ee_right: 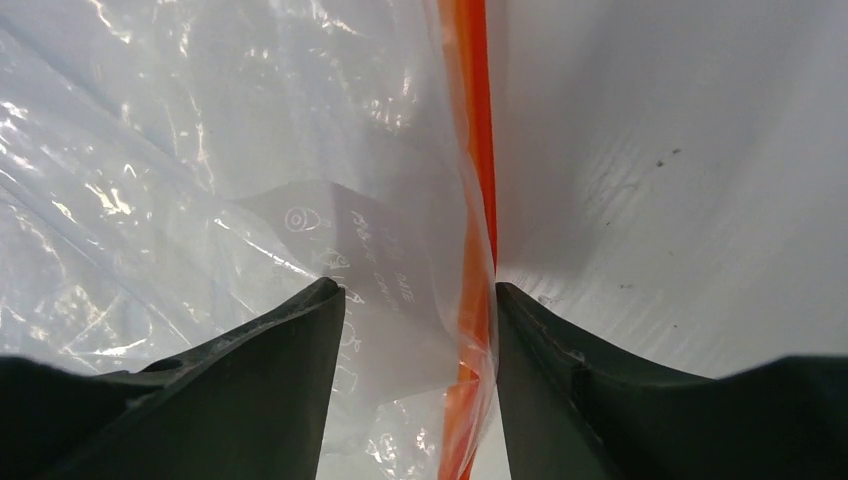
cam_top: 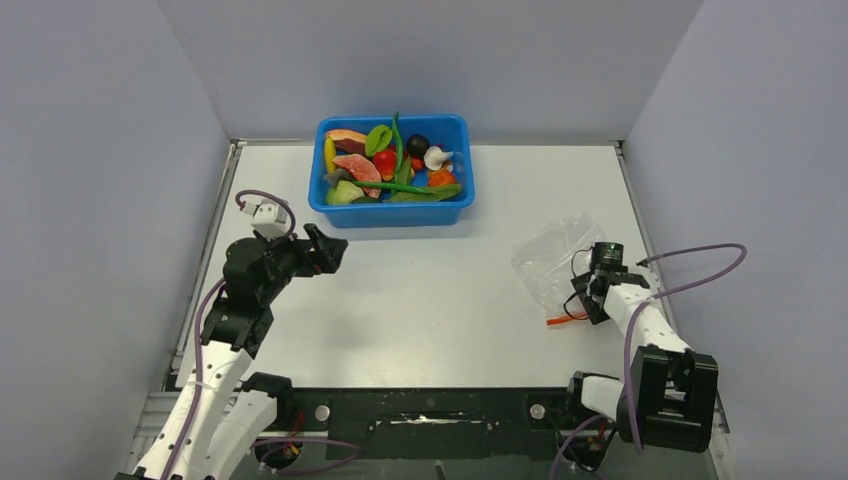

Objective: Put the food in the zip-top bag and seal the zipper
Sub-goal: Pick up the zipper food storage bag at the center of the board.

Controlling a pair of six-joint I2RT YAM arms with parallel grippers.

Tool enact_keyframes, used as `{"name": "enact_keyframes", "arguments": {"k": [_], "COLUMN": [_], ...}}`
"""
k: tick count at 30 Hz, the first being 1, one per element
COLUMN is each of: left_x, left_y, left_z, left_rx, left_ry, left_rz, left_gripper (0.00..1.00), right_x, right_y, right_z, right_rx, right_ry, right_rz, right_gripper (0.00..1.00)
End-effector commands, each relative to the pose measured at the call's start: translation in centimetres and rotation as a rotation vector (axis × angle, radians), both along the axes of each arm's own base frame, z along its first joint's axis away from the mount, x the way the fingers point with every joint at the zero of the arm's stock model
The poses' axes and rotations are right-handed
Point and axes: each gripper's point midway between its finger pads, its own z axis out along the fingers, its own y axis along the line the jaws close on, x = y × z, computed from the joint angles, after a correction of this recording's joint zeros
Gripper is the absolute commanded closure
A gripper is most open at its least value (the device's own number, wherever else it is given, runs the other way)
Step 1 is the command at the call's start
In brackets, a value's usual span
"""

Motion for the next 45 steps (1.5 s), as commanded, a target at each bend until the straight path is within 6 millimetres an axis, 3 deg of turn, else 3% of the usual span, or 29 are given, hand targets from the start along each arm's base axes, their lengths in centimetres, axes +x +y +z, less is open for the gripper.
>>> {"name": "enact_keyframes", "arguments": {"k": [1,10,16,21,24,27,31,34,37,40,45], "left_x": [0.2,0.1,0.0,0.0,-0.2,-0.6,-0.9,-1.2,-1.6,-1.7,-1.9], "left_y": [0.1,0.0,-0.1,-0.1,-0.1,-1.0,-2.0,-2.9,-4.0,-5.2,-7.5], "left_z": [2.0,2.2,2.2,2.3,2.2,2.4,2.0,2.3,2.6,4.5,5.5], "left_rx": [-0.002,-0.003,-0.003,-0.003,-0.004,-0.016,-0.055,-0.084,-0.117,-0.132,-0.13], "left_ry": [-0.086,-0.095,-0.099,-0.101,-0.1,-0.097,-0.06,-0.04,-0.027,-0.063,-0.075], "left_rz": [-0.004,-0.014,-0.021,-0.018,-0.022,-0.077,-0.121,-0.157,-0.192,-0.224,-0.283], "left_gripper": [0.08,0.08,0.08,0.09,0.09,0.09,0.15,0.18,0.22,0.26,0.28], "right_x": [1.7,2.2,3.0,3.5,4.0,4.8,5.7,6.0,6.0,6.0,5.6], "right_y": [1.2,7.3,11.9,13.2,13.8,14.6,15.4,16.2,16.6,17.4,19.6], "right_z": [0.7,-0.2,1.0,1.9,2.8,4.4,7.1,9.3,11.0,13.0,16.6], "right_rx": [-0.04,0.036,0.081,0.035,0.034,0.039,0.034,0.04,0.06,0.091,0.167], "right_ry": [-0.018,0.002,-0.056,-0.082,-0.137,-0.223,-0.362,-0.452,-0.492,-0.538,-0.619], "right_rz": [0.073,0.219,0.325,0.38,0.425,0.491,0.576,0.637,0.648,0.668,0.717], "right_gripper": [0.45,0.43,0.43,0.6,0.63,0.71,0.91,1.0,1.0,1.0,1.0]}}
